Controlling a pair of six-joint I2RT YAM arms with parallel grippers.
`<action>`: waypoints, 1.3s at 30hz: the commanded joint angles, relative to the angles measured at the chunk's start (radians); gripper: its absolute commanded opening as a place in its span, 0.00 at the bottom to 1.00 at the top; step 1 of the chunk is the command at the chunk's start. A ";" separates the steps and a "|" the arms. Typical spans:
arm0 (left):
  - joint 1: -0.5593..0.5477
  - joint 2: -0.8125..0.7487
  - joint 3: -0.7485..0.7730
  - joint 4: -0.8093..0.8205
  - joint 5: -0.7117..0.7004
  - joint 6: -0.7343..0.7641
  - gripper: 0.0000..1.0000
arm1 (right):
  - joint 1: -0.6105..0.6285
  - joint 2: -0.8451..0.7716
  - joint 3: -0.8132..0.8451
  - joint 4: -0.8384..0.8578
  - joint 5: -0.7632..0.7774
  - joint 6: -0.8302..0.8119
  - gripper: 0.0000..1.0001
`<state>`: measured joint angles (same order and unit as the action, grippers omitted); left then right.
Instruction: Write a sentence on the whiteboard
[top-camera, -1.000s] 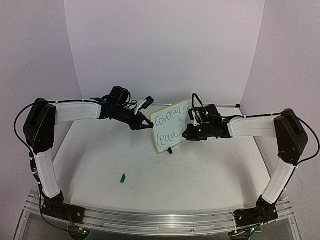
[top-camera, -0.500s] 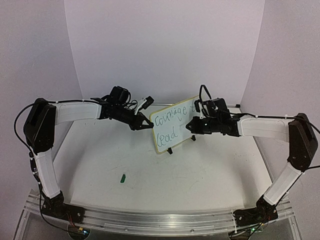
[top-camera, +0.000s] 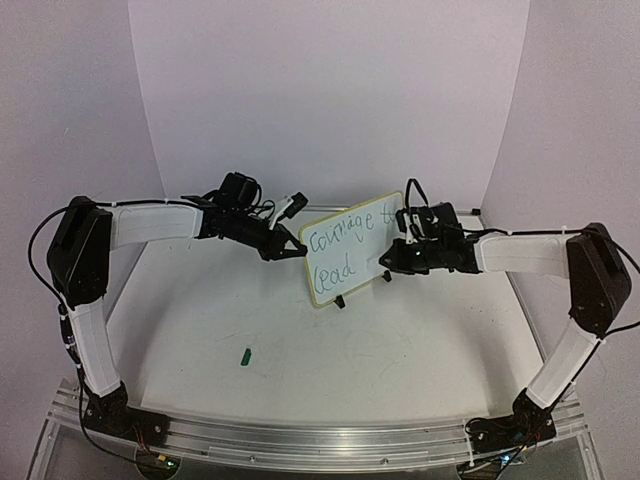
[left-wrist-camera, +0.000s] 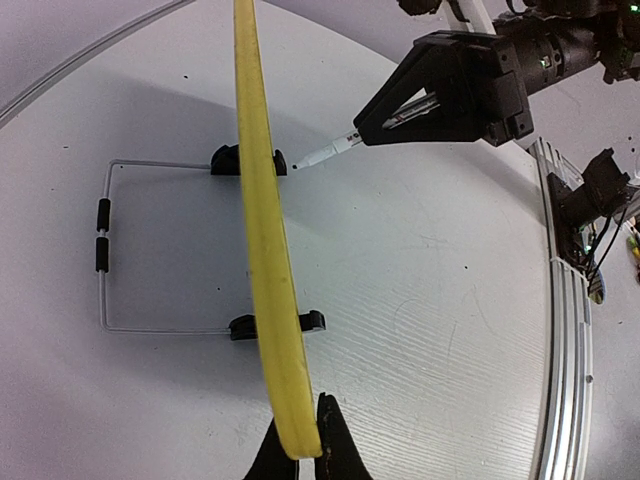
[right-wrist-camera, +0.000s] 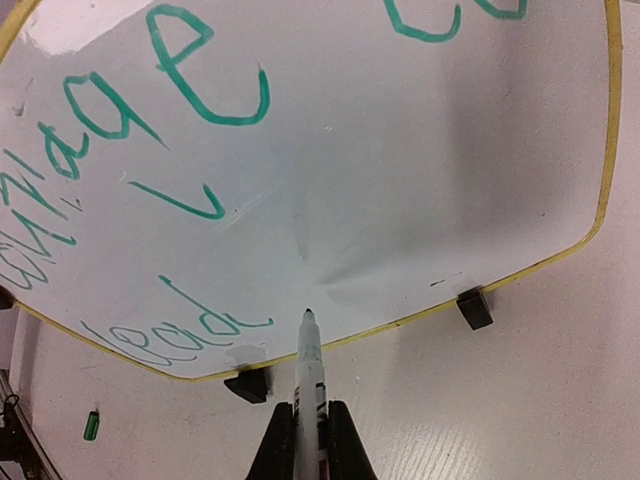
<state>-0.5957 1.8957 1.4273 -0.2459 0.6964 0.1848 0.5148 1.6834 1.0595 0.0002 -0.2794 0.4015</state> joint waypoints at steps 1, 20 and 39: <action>-0.018 0.005 0.019 -0.067 0.018 0.012 0.00 | -0.012 0.038 0.045 0.034 -0.016 0.004 0.00; -0.018 0.010 0.020 -0.068 0.019 0.013 0.00 | -0.020 0.075 0.078 0.047 -0.075 -0.029 0.00; -0.018 0.020 0.019 -0.069 0.022 0.013 0.00 | -0.021 0.099 0.068 0.036 0.021 -0.017 0.00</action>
<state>-0.5968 1.8957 1.4273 -0.2459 0.6971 0.1848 0.4976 1.7847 1.1053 0.0048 -0.3341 0.3755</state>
